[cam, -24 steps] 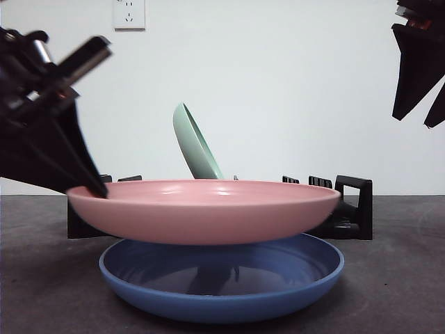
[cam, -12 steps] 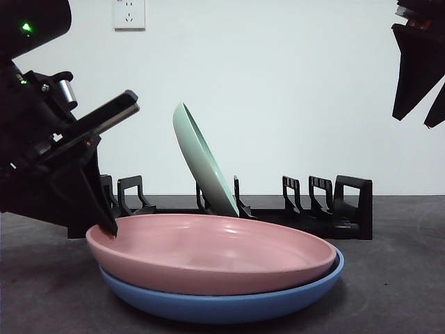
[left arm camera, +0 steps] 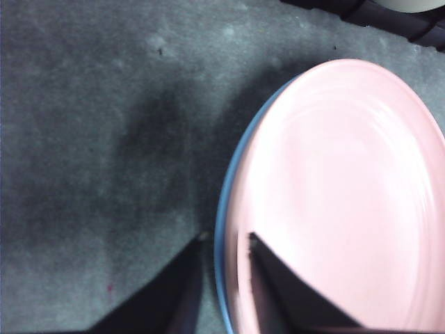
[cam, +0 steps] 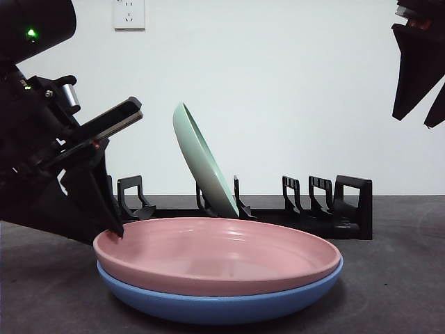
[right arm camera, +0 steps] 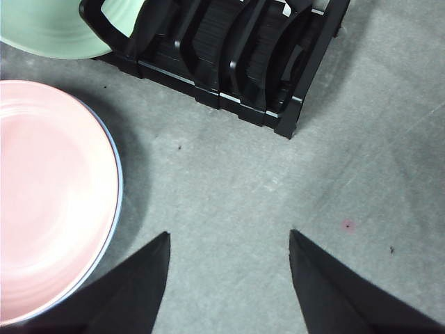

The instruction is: Place the plate

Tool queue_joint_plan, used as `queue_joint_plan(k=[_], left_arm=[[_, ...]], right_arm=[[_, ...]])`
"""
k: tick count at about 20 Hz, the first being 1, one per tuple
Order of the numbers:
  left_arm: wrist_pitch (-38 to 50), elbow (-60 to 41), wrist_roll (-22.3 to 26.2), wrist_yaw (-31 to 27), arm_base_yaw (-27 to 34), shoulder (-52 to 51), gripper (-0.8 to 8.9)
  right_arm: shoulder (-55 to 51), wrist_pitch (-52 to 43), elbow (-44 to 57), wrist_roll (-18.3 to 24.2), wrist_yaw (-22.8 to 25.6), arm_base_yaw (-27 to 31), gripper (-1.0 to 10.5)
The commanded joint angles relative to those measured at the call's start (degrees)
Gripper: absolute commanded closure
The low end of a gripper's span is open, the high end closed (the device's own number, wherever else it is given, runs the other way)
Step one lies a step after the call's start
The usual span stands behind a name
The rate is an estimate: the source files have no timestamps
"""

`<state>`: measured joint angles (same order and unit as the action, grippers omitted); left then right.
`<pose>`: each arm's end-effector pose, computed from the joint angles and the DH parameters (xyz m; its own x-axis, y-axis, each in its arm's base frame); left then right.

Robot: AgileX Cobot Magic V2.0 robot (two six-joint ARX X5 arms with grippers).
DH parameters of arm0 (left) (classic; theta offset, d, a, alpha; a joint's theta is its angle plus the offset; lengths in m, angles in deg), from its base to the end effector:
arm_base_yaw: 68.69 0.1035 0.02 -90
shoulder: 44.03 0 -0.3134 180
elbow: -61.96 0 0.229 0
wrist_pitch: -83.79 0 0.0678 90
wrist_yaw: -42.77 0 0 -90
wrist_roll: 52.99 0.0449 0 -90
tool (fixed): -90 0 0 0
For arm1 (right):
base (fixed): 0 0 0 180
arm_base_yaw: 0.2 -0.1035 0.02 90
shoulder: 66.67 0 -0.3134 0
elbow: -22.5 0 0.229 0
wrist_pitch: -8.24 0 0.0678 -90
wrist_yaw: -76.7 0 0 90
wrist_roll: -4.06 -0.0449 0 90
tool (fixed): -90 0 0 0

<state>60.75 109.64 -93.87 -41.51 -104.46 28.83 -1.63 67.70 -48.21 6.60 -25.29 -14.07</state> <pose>0.1676 -0.1263 0.2217 0.4796 -0.4684 -0.7420 0.0845 0.8663 -0.4923 0.1741 0.0526 0.3201 0.5112 0.3402 -0.7893 -0.3880 0.9108 0.1413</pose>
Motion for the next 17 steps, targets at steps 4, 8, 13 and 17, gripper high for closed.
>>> queue_joint_plan(k=[4,8,13,17], left_arm=[[-0.4,0.7,3.9,0.6,-0.5,-1.9,5.52],[-6.7,2.4,13.5,0.7,0.6,-11.3,5.55],[-26.4,10.1,36.6,-5.5,4.8,-24.0,5.6],[-31.9,12.1,45.1,-13.4,8.3,-32.2,5.59]], right_arm=[[0.3,-0.5,-0.7,-0.7,-0.2,-0.3,6.8],[0.3,-0.5,-0.7,-1.7,-0.3,-0.3,6.8],[0.3,-1.1,-0.7,-3.0,-5.1,-1.4,6.8],[0.8,-6.0,-1.4,-7.7,-5.2,-6.2,6.8]])
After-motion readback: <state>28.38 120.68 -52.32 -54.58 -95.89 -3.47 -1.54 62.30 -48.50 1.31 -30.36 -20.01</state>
